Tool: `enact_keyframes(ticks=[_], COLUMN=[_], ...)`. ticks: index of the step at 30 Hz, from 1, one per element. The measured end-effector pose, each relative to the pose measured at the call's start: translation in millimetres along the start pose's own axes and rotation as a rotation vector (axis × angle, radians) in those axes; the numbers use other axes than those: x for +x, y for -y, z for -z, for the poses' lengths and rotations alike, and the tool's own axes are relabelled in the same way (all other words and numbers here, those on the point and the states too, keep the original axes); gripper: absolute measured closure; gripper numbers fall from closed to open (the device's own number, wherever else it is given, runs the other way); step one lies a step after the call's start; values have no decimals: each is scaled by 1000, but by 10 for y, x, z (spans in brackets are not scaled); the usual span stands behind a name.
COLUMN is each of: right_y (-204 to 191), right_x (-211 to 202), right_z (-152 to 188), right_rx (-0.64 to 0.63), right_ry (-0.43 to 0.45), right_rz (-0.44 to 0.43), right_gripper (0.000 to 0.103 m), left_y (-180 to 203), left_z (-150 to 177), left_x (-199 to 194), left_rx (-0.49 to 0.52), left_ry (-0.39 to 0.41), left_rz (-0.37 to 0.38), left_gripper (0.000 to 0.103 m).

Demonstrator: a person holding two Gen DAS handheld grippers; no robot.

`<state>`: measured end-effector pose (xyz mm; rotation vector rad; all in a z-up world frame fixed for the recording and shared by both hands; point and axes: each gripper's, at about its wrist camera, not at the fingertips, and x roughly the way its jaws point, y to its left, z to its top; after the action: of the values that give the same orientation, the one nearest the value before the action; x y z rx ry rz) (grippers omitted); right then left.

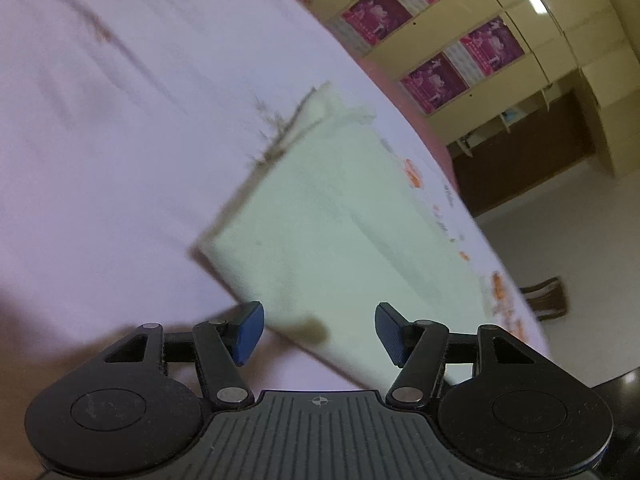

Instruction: Fold small clothes

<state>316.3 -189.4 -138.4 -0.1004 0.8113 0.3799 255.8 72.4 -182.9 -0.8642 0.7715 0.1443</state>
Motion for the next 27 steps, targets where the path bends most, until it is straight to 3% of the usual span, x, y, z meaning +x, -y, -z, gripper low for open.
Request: enact_keyframes(ticks=[5, 7, 10, 17, 24, 27], right_y=[-20, -59, -139, -143, -132, -100], right_x=[55, 118, 132, 116, 149, 200], right_z=[-36, -22, 2, -7, -92, -186], right_rx=[-4, -13, -34, -26, -29, -24], right_ry=[17, -2, -1, 11, 50, 75], right_rz=[11, 8, 3, -7, 1, 9], right_gripper=[45, 44, 38, 41, 43, 45], left_y=[-98, -75, -94, -64, -45, -78], left_z=[-9, -21, -32, -110, -185, -220], left_x=[7, 36, 68, 291, 630, 741], left_rx=[14, 14, -18, -78, -129, -151], left_ry=[-1, -2, 24, 64, 118, 130], left_rz=[-6, 19, 45, 113, 139, 125], left_gripper=[34, 20, 20, 21, 62, 85])
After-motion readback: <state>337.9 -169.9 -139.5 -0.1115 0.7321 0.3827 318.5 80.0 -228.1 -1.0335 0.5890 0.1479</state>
